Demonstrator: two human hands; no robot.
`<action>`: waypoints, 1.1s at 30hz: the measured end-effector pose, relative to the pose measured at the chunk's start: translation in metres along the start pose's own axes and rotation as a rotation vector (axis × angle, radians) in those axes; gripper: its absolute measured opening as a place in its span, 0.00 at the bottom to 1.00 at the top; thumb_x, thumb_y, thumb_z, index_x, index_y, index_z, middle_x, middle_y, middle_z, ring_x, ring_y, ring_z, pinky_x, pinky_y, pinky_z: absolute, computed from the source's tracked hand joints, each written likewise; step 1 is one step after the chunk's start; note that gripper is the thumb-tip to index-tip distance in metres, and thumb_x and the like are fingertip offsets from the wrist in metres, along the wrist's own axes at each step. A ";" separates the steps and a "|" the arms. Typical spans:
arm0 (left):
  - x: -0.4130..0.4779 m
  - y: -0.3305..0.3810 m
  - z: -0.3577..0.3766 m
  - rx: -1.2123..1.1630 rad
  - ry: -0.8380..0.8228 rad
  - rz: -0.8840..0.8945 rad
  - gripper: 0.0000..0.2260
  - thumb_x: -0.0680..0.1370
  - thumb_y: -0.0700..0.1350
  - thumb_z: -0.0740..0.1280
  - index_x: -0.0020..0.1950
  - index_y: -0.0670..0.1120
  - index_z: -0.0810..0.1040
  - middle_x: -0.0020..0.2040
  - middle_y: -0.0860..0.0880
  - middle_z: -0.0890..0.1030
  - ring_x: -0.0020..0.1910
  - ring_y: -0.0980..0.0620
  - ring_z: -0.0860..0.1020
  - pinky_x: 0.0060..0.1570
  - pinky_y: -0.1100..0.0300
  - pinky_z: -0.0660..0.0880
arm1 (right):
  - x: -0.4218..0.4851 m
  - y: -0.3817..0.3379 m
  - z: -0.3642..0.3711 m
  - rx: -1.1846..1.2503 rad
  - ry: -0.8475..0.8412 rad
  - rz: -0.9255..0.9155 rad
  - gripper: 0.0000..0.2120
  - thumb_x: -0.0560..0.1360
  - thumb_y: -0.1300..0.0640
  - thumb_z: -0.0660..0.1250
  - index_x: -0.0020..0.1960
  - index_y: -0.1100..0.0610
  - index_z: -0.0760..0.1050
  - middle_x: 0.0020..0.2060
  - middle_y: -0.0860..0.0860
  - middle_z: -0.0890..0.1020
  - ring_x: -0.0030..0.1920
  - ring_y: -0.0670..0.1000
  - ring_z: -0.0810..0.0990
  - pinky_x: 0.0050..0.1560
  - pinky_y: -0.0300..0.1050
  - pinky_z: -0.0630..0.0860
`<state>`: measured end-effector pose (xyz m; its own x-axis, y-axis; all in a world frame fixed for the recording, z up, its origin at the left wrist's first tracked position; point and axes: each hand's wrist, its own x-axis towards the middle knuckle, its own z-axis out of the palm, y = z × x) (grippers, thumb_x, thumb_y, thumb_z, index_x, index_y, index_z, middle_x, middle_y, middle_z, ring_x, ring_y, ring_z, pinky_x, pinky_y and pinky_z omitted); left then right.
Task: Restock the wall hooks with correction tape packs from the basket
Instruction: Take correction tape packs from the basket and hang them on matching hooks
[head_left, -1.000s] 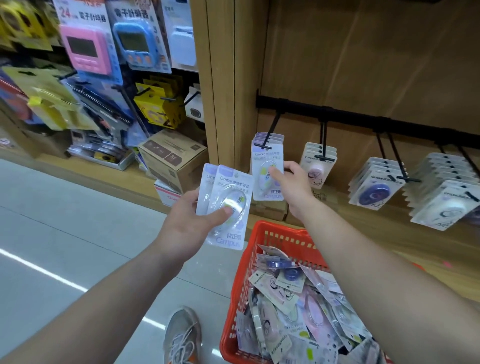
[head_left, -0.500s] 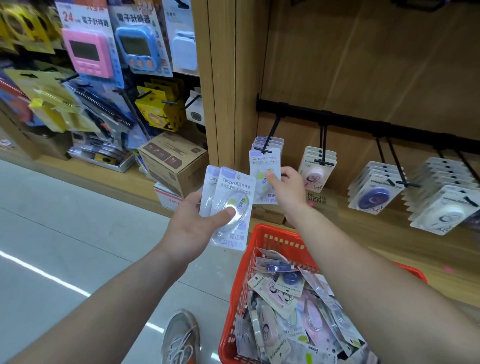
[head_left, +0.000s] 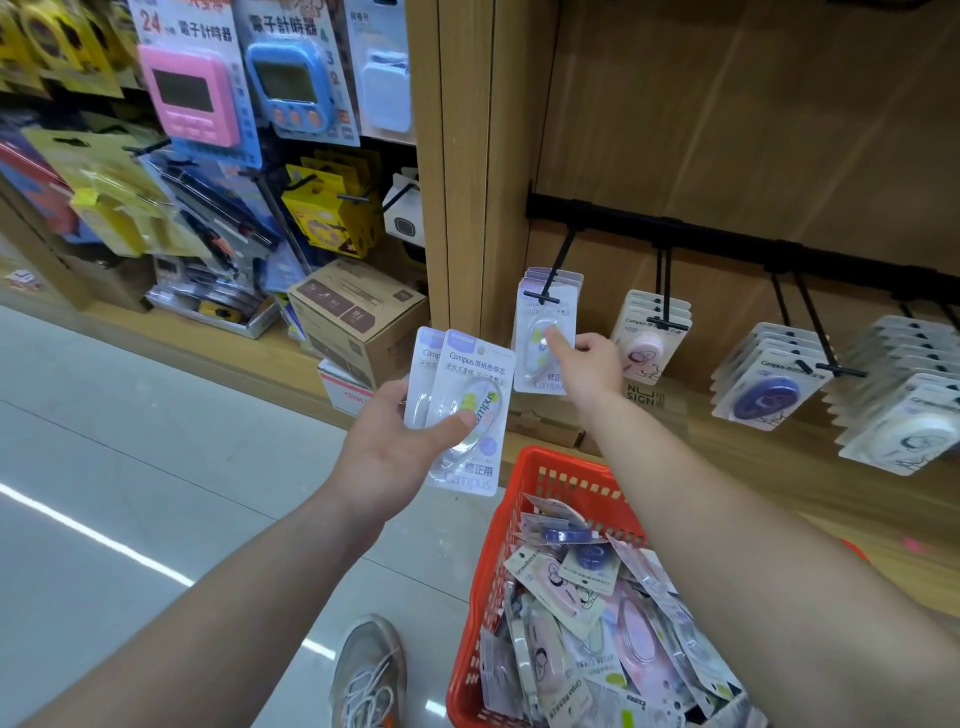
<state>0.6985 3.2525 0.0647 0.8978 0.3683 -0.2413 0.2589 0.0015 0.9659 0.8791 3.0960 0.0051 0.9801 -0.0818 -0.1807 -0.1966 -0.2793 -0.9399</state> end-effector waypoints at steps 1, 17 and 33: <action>0.000 0.000 0.000 -0.001 0.005 -0.003 0.15 0.76 0.46 0.77 0.60 0.50 0.80 0.47 0.56 0.86 0.39 0.60 0.85 0.29 0.70 0.75 | 0.003 -0.004 -0.001 -0.009 -0.011 0.059 0.17 0.80 0.43 0.68 0.43 0.56 0.73 0.38 0.48 0.77 0.37 0.48 0.75 0.47 0.51 0.81; -0.003 0.001 0.011 0.031 -0.025 0.020 0.15 0.75 0.44 0.77 0.56 0.55 0.77 0.50 0.54 0.86 0.43 0.58 0.85 0.36 0.65 0.79 | -0.105 -0.002 -0.014 0.265 -0.529 0.018 0.13 0.79 0.53 0.73 0.59 0.59 0.78 0.47 0.53 0.88 0.47 0.55 0.88 0.49 0.54 0.84; 0.006 0.006 0.000 0.082 0.037 -0.026 0.10 0.81 0.42 0.71 0.61 0.48 0.78 0.54 0.49 0.85 0.48 0.51 0.85 0.39 0.60 0.77 | -0.022 -0.003 -0.012 0.113 -0.136 -0.042 0.09 0.79 0.54 0.73 0.54 0.55 0.75 0.48 0.51 0.87 0.48 0.52 0.87 0.49 0.52 0.84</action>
<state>0.7051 3.2549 0.0690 0.8771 0.4031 -0.2610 0.3116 -0.0640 0.9481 0.8581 3.0871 0.0153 0.9835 0.0596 -0.1709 -0.1587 -0.1703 -0.9725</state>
